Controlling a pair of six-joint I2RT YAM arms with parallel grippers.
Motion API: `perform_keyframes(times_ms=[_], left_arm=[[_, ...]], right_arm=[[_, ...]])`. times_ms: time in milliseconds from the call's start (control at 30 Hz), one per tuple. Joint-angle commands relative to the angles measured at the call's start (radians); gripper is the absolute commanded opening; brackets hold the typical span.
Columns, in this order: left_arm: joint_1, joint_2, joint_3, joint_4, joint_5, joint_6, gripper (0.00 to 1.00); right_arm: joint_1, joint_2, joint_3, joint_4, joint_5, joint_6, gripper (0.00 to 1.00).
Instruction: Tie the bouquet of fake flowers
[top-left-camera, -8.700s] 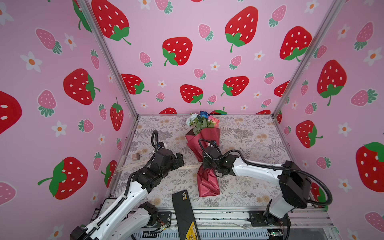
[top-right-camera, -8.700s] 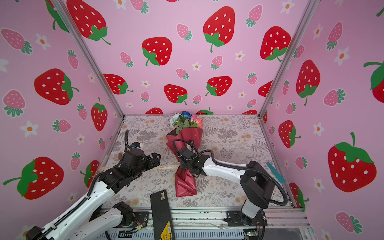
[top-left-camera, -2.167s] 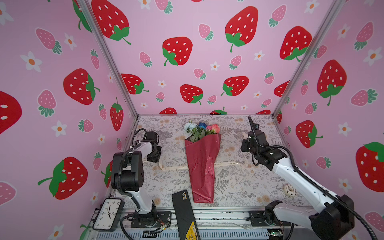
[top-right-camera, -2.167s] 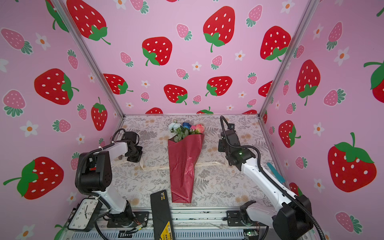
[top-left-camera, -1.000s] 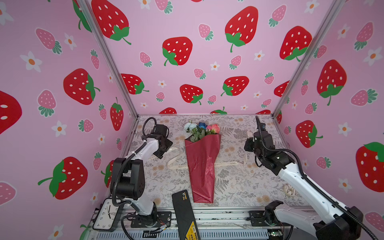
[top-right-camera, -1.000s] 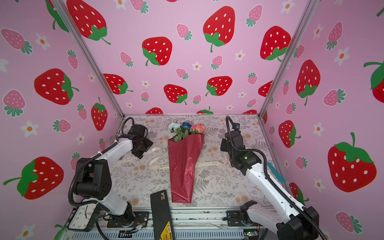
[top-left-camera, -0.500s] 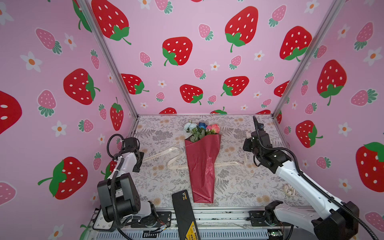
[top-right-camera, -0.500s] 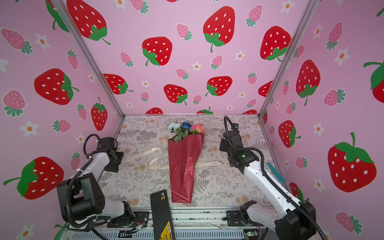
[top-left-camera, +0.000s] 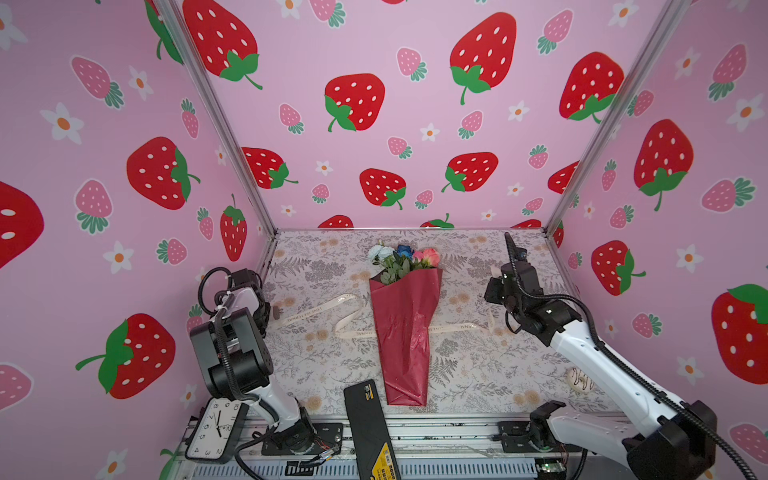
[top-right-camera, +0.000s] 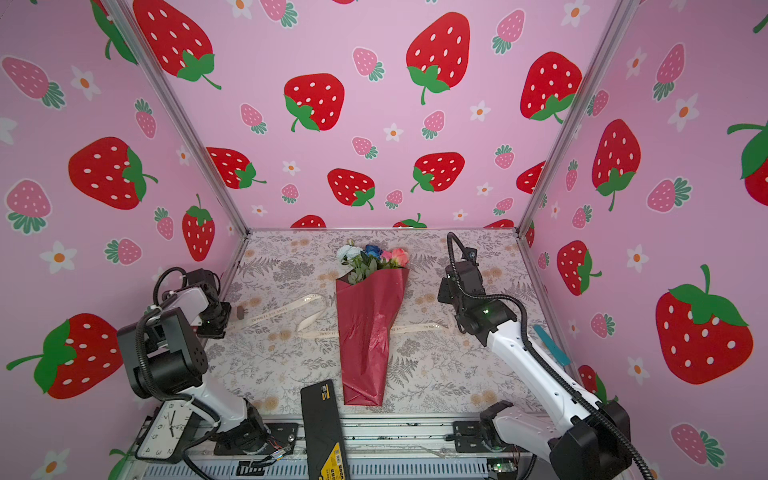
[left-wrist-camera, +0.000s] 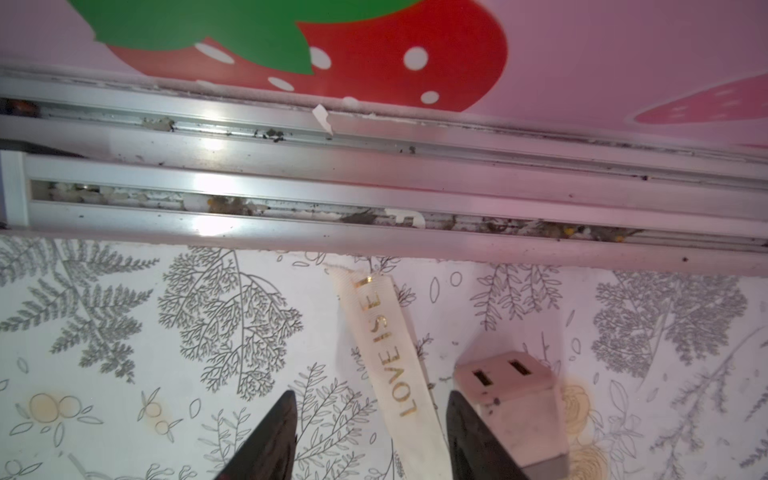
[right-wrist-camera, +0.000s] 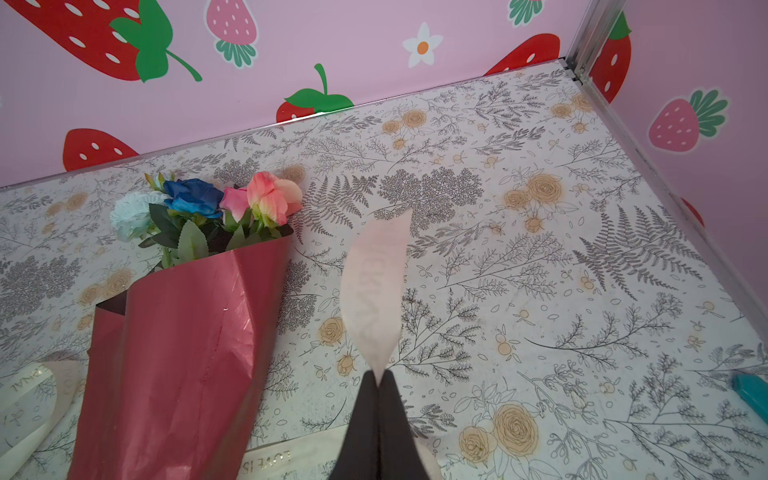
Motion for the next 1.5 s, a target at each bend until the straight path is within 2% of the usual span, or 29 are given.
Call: perform_keyframes(times_ms=[0, 333, 733, 867, 1033, 1167, 1233, 1300, 1333, 1467], left_arm=[[0.009, 0.043, 0.059, -0.087, -0.037, 0.006, 0.59], [0.037, 0.131, 0.080, -0.094, -0.009, -0.046, 0.58], [0.053, 0.211, 0.083, -0.072, 0.037, -0.039, 0.56], [0.054, 0.232, 0.089, -0.081, 0.050, -0.054, 0.50], [0.056, 0.272, 0.103, -0.106, 0.064, -0.104, 0.33], [0.056, 0.296, 0.153, -0.163, 0.072, -0.119, 0.27], [0.056, 0.293, 0.151, -0.157, 0.091, -0.133, 0.20], [0.055, 0.288, 0.145, -0.147, 0.104, -0.141, 0.04], [0.055, 0.286, 0.142, -0.145, 0.108, -0.143, 0.00], [0.053, 0.263, 0.129, -0.137, 0.116, -0.138, 0.00]], right_arm=[[-0.006, -0.001, 0.009, -0.010, 0.001, 0.020, 0.00], [-0.006, -0.006, 0.004, -0.005, 0.002, 0.025, 0.00], [-0.006, -0.009, -0.001, -0.006, 0.013, 0.033, 0.00], [-0.006, -0.018, -0.001, -0.004, 0.022, 0.040, 0.00], [-0.006, -0.042, 0.001, -0.002, 0.036, 0.054, 0.00], [-0.006, -0.080, 0.006, -0.007, 0.067, 0.063, 0.00], [-0.006, -0.101, 0.003, -0.005, 0.089, 0.066, 0.00], [-0.006, -0.119, 0.000, -0.006, 0.113, 0.068, 0.00], [-0.006, -0.126, -0.002, -0.006, 0.121, 0.067, 0.00], [-0.006, -0.128, -0.009, -0.006, 0.125, 0.066, 0.00]])
